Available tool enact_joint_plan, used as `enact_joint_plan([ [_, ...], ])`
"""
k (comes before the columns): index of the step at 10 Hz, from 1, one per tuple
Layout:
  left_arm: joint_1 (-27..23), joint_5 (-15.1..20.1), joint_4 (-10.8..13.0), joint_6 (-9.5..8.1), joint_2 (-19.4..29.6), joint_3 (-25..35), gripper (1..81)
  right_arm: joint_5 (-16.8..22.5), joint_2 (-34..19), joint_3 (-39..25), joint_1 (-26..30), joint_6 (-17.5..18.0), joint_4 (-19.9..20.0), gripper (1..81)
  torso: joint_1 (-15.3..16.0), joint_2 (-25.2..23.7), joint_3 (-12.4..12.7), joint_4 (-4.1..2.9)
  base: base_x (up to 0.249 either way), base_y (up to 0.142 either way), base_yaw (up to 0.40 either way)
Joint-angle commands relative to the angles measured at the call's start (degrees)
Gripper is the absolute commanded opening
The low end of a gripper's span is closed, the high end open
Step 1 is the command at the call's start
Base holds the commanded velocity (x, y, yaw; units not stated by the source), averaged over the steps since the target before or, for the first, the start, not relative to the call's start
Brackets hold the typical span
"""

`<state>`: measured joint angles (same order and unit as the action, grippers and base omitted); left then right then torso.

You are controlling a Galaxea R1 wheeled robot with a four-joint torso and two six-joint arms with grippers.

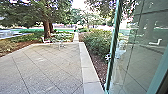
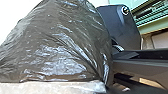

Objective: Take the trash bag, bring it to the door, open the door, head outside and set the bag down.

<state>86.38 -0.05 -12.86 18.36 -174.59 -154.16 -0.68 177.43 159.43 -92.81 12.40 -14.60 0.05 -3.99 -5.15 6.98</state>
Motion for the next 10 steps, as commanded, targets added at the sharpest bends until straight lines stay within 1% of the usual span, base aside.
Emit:
enact_joint_plan([
  [1,-2.8,3.2,-0.2,0.45,0.3,0.2,1.0,2.8,0.8,-0.5,2.1,-0.2,-0.3,81.1,0.0,0.0,0.0,0.02,0.091,0.0,0.0],
  [8,-2.7,3.2,-0.2,0.45,0.2,0.2,1.0,2.9,0.8,-0.5,2.1,-0.4,-0.3,81.1,0.0,0.0,0.0,0.02,0.088,0.073,0.0],
  [10,-2.7,3.2,-0.1,0.45,0.2,0.2,1.0,2.8,0.8,-0.5,2.1,-0.4,-0.3,81.1,0.1,0.0,0.0,0.02,0.076,0.0,0.0],
])
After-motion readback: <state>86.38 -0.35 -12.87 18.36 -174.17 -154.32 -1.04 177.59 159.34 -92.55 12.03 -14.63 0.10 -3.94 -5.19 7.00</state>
